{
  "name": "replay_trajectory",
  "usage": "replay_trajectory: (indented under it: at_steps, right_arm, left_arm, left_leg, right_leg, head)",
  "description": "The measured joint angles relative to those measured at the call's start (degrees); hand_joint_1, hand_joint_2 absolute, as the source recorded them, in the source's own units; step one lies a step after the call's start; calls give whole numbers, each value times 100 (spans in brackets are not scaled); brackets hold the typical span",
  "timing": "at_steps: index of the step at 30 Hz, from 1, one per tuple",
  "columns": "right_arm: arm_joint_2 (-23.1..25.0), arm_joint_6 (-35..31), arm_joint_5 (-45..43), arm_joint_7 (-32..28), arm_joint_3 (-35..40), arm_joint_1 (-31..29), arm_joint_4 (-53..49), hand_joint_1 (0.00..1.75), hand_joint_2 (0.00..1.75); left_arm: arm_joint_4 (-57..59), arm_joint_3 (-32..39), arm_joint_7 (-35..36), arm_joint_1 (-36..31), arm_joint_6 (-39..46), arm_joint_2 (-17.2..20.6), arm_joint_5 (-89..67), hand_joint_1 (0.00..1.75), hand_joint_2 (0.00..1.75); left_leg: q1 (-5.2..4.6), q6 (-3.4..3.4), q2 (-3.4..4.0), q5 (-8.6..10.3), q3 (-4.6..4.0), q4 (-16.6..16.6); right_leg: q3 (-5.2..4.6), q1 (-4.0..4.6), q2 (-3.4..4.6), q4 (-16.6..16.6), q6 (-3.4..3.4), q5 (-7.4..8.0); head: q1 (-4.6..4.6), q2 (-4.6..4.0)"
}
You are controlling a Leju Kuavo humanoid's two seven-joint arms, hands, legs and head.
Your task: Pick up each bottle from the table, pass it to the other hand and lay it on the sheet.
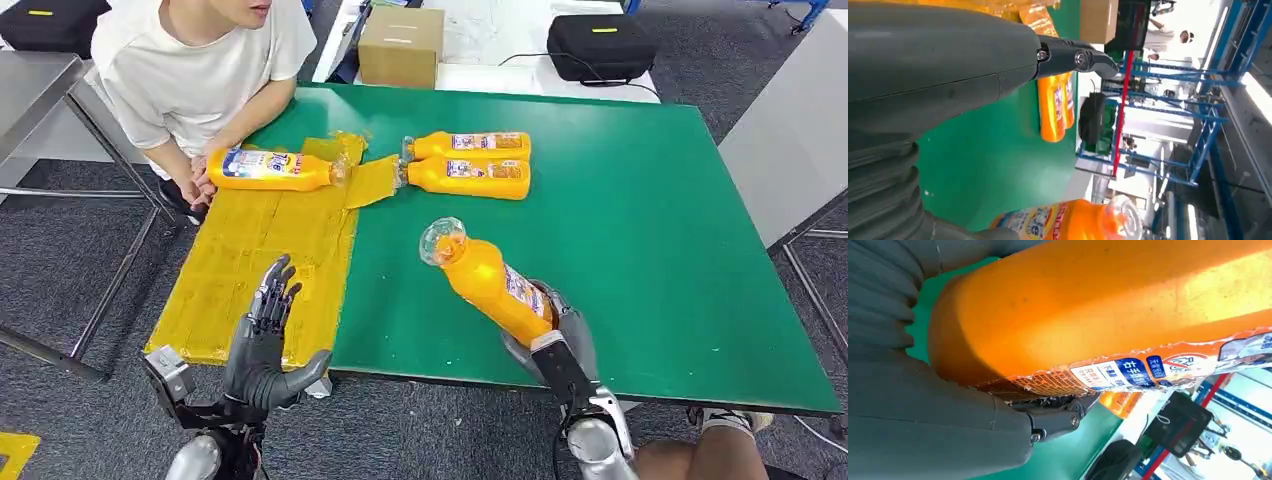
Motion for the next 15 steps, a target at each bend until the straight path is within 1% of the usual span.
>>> replay_trajectory:
  at_steps: [4, 9, 13, 15]
  right_arm:
    - [168, 88, -98, -114, -24, 103, -118, 175, 175]
    - [369, 254, -59, -129, 87, 126, -140, 175, 175]
    - [435, 300, -59, -149, 142, 134, -140, 175, 175]
    - [498, 489, -68, -266, 219, 147, -142, 175, 175]
  left_arm:
    - [0, -33, 131, 64, -85, -22, 61, 0, 175]
    - [18, -271, 17, 104, -166, -15, -378, 0, 175]
    - [17, -345, -9, 106, -135, -6, -514, 0, 175]
    - [20, -422, -59, 103, -94, 13, -807, 0, 175]
  left_leg:
    - [2, -1, 0, -1, 0, -1]
    - [2, -2, 0, -2, -1, -2]
    - [1, -1, -2, -1, -1, -1]
    - [1, -1, 0, -1, -1, -1]
  right_leg:
    - [-1, 1, 0, 0, -1, -1]
    - [-2, 1, 0, 0, -2, -3]
    - [0, 0, 0, 0, -1, -3]
    - [1, 0, 0, 0, -1, -2]
  head:
    - [-2, 0]
    - [0, 0]
    - [-2, 0]
    - [0, 0]
